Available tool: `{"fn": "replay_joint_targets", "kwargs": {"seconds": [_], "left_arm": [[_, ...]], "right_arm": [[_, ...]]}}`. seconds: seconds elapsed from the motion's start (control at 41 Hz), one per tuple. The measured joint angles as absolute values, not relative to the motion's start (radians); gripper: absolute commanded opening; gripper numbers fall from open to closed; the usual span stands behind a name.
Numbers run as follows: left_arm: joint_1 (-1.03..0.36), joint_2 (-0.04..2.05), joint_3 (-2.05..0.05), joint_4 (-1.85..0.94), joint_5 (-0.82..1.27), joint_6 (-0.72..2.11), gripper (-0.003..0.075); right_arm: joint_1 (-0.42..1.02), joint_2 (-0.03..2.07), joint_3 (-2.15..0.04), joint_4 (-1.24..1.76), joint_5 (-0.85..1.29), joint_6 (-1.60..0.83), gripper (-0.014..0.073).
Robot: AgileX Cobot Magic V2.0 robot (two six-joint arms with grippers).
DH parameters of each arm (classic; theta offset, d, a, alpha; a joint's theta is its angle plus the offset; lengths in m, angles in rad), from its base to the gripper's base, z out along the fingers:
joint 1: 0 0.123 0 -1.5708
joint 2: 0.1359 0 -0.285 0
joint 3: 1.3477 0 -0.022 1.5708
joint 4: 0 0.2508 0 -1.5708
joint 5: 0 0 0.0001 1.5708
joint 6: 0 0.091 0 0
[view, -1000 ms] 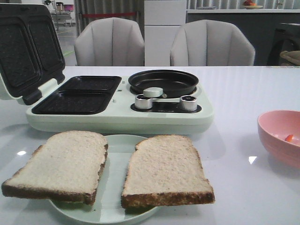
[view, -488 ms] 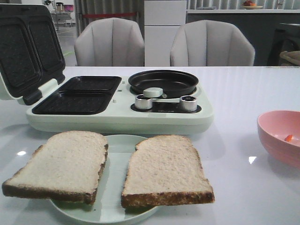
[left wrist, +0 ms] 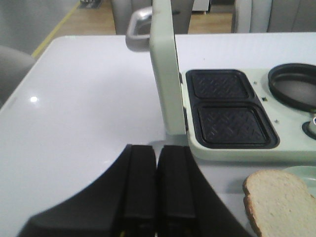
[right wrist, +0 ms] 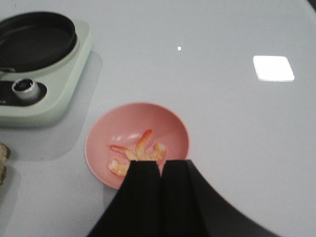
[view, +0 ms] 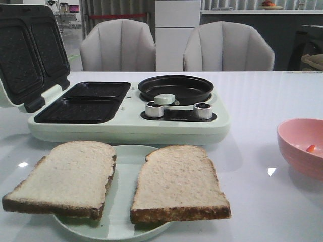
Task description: Make breakfast with bread and shrimp
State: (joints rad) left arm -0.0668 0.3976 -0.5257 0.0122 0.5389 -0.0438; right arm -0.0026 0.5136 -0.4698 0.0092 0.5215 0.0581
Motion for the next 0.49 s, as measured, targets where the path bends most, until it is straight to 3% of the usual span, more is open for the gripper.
{"fn": "replay_joint_targets", "kwargs": {"seconds": [0.073, 0.146, 0.341, 0.488], "left_arm": [[-0.067, 0.415, -0.51, 0.0, 0.539, -0.044, 0.0108], [-0.067, 0.433, -0.503, 0.0, 0.546, -0.044, 0.0165], [-0.067, 0.477, -0.501, 0.0, 0.56, -0.024, 0.0494], [-0.094, 0.52, -0.5, 0.0, 0.567, 0.025, 0.0519]], "right_arm": [[-0.003, 0.542, -0.463, 0.009, 0.523, 0.058, 0.0021], [-0.003, 0.563, -0.463, 0.009, 0.523, 0.058, 0.0111], [-0.003, 0.579, -0.463, 0.009, 0.519, 0.058, 0.0477], [-0.003, 0.579, -0.463, 0.009, 0.508, 0.058, 0.0521]]}}
